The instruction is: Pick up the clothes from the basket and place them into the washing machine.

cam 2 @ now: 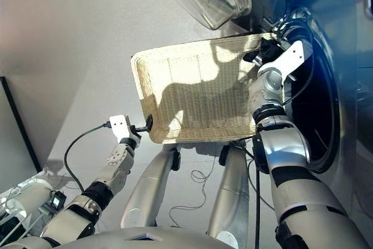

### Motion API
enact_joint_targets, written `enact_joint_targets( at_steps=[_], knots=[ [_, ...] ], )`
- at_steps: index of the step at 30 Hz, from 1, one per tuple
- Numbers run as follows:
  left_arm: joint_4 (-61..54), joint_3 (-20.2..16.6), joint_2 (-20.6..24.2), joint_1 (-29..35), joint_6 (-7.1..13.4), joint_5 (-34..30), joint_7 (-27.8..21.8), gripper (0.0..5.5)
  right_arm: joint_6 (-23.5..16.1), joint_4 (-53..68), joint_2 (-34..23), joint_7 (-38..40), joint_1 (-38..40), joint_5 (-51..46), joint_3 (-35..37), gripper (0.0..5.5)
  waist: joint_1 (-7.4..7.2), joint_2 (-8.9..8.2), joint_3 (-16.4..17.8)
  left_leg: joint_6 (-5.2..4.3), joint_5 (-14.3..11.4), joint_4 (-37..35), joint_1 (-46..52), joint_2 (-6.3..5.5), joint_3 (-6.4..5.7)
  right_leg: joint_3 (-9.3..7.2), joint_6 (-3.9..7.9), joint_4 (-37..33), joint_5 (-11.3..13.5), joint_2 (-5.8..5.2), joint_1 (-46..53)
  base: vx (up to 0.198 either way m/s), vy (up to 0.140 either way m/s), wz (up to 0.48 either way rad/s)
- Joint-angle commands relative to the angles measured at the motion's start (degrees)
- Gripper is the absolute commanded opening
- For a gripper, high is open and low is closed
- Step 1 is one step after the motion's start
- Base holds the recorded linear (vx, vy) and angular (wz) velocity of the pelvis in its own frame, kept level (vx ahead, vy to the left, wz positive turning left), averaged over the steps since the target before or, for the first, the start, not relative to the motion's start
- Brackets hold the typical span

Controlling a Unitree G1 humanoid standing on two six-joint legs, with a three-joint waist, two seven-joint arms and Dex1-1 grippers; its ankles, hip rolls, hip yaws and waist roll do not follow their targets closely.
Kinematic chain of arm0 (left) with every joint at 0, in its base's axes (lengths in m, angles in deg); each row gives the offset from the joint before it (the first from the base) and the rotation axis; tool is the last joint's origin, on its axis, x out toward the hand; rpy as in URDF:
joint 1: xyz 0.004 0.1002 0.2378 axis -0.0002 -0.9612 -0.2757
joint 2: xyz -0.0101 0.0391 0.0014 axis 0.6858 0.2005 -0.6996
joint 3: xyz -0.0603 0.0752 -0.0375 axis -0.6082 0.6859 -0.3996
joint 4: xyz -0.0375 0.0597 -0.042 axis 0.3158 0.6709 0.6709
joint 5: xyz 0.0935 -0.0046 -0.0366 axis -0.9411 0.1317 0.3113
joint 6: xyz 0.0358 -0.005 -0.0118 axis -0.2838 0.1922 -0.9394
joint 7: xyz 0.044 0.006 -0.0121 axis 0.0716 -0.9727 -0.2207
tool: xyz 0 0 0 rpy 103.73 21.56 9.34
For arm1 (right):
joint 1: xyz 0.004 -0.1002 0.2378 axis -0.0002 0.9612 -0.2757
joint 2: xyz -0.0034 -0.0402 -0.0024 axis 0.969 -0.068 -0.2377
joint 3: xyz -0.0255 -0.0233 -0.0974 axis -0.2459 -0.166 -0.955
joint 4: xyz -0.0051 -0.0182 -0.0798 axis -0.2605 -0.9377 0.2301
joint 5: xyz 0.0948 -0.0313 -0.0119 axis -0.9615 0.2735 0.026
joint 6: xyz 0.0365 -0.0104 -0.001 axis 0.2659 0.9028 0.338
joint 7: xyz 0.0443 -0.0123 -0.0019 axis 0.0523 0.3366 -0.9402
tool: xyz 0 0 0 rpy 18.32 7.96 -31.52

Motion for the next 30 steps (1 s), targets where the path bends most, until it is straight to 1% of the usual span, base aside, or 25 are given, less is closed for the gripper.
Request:
enact_joint_targets(
  at_steps=[1,2,6,7,8,10,12,13,15,16,17,19,21,23,25,27,28,29,30],
  knots=[
    [-0.6,0.64,0.47,0.01,2.69,1.41,1.02,5.5,-1.09,0.48,-7.39,0.63,-7.63,-2.07,-1.28,0.0,0.68,2.95,0.16,-1.46,-7.88,6.02,2.28,0.85,-0.65,0.13,5.06,1.07,-6.29,-0.09,3.77,0.0,0.0,0.0],
    [-0.35,0.65,-0.08,0.58,2.95,1.67,1.56,5.5,-1.91,1.1,-6.94,1.55,-7.62,-2.39,-0.9,0.0,0.32,3.14,0.13,-1.43,-7.94,5.65,2.36,0.74,-0.57,0.56,5.2,1.24,-6.16,0.04,3.33,0.0,0.0,0.0],
    [0.4,0.59,-0.94,1.39,3.48,1.07,2.83,5.5,-4.47,3.07,-4.98,5.23,-5.3,-0.21,0.75,0.0,-0.32,3.22,0.02,-1.12,-8.21,6.36,2.21,0.31,-0.12,0.68,5.05,1.41,-6.01,0.08,3.59,0.0,0.0,0.0],
    [0.41,0.61,-0.91,1.33,3.49,1.03,2.87,5.5,-4.48,3.32,-4.85,5.47,-5.09,-0.02,0.85,0.0,-0.33,3.16,-0.04,-1.11,-8.25,6.42,2.18,0.29,-0.11,0.7,5.06,1.46,-6.04,0.06,3.56,-0.099,0.021,0.024],
    [0.83,0.34,-1.36,1.57,3.85,0.5,3.63,5.5,-6.33,4.65,-3.76,7.15,-3.0,-0.21,2.79,0.0,-0.98,3.09,0.0,-0.76,-7.09,6.66,1.56,0.19,0.4,0.25,4.46,1.18,-4.47,-0.23,3.29,-0.095,0.015,0.024],
    [1.2,-0.07,-1.46,1.86,4.18,0.01,4.46,5.5,-7.85,6.23,-2.34,9.34,-0.88,0.57,4.61,0.0,-1.52,3.0,-0.26,-0.73,-7.15,6.67,1.71,0.08,0.33,0.28,4.46,1.12,-4.34,-0.3,3.56,-0.051,0.009,0.008],
    [1.27,-0.67,-1.4,1.86,4.64,-0.87,5.22,5.5,-8.8,7.83,-1.98,12.87,1.61,3.24,6.67,0.0,-2.42,2.88,-0.42,-0.77,-7.15,6.05,2.26,-0.04,0.54,0.45,4.53,0.62,-4.09,-0.31,4.01,0.0,0.0,0.0],
    [1.38,-0.9,-1.54,1.99,4.94,-1.03,5.65,5.5,-10.31,9.17,-1.9,15.26,2.69,4.37,7.74,0.0,-2.74,2.86,-0.4,-0.76,-7.12,5.92,2.39,-0.09,0.69,0.49,4.56,0.31,-3.91,-0.38,4.18,0.0,0.0,0.0],
    [1.3,-1.34,-1.63,2.24,5.37,-1.52,6.2,5.5,-11.78,12.2,-1.7,18.89,4.61,6.44,10.05,0.0,-3.53,2.9,-0.45,-0.81,-7.02,4.82,3.04,-0.2,0.93,0.65,4.74,-0.91,-3.35,-0.33,4.67,0.0,0.0,0.0],
    [1.31,-1.28,-1.6,2.2,5.38,-1.56,6.25,5.5,-11.73,12.52,-1.56,19.21,4.82,6.74,10.16,0.0,-3.49,2.85,-0.42,-0.8,-6.93,4.65,3.22,-0.2,0.94,0.65,4.75,-1.06,-3.27,-0.32,4.84,0.0,0.0,0.0],
    [1.46,-1.81,-1.65,2.43,5.72,-1.57,6.26,5.5,-12.24,14.34,-2.14,20.83,6.05,7.79,11.78,0.0,-4.08,2.91,-0.33,-0.97,-6.68,3.79,3.75,-0.36,1.34,0.87,4.99,-2.57,-2.62,-0.35,5.32,-0.053,0.009,-0.012],
    [1.58,-2.05,-1.47,2.3,6.04,-1.51,6.1,5.5,-12.5,15.39,-2.71,21.72,6.74,8.35,12.62,0.0,-4.45,2.98,-0.09,-1.07,-6.36,2.91,4.21,-0.24,1.67,1.27,5.22,-3.53,-1.94,-0.22,5.74,-0.062,0.019,-0.063],
    [1.92,-2.22,-1.55,2.12,6.17,-1.34,5.84,5.5,-13.62,17.38,-2.38,20.37,7.44,6.66,13.63,0.0,-4.78,2.98,0.15,-1.22,-6.05,2.35,4.65,-0.1,2.08,1.78,5.34,-4.73,-1.36,-0.03,6.12,-0.061,0.017,-0.154],
    [2.49,-2.34,-1.63,2.05,6.21,-1.08,5.47,5.5,-13.83,17.38,-2.9,18.84,8.26,4.87,14.47,0.0,-5.22,2.86,0.35,-1.37,-5.66,1.77,5.16,-0.07,2.45,2.17,5.47,-5.48,-0.71,0.25,6.48,-0.065,-0.002,-0.23],
    [2.9,-2.42,-1.62,2.04,6.21,-0.88,5.31,5.5,-13.68,16.93,-3.21,19.08,8.24,5.23,14.36,0.0,-5.27,2.83,0.42,-1.46,-5.46,1.42,5.48,-0.02,2.63,2.44,5.53,-6.06,-0.32,0.39,6.72,-0.053,0.0,-0.193],
    [2.96,-2.62,-1.23,1.42,6.44,-1.22,5.04,5.5,-12.66,16.05,-6.05,23.14,7.67,9.86,14.05,0.0,-5.54,3.23,0.59,-1.64,-5.02,0.81,5.81,0.08,3.08,2.98,5.82,-7.21,0.34,0.39,6.79,-0.066,0.011,-0.167],
    [2.93,-2.6,-1.28,1.44,6.43,-1.22,5.05,5.5,-12.57,16.12,-6.06,23.43,7.59,10.12,14.02,0.0,-5.47,3.27,0.59,-1.64,-4.99,0.77,5.81,0.1,3.12,3.02,5.83,-7.27,0.4,0.41,6.77,0.0,0.0,0.0],
    [2.67,-2.71,-1.01,1.36,6.51,-1.33,5.0,5.5,-12.2,15.83,-7.59,25.63,6.56,11.99,13.88,0.0,-5.25,3.5,0.58,-1.67,-4.82,0.76,5.68,0.2,3.2,3.24,5.81,-7.53,0.48,0.43,6.65,-0.063,-0.016,-0.152],
    [2.14,-2.32,-0.56,1.02,6.84,-1.76,5.14,5.5,-10.82,15.12,-11.43,30.19,4.49,16.08,13.4,0.0,-4.63,3.97,0.32,-1.64,-4.62,0.64,5.42,0.31,3.28,3.33,5.83,-7.69,0.36,0.42,6.49,-0.077,-0.03,-0.131]
  ],
)
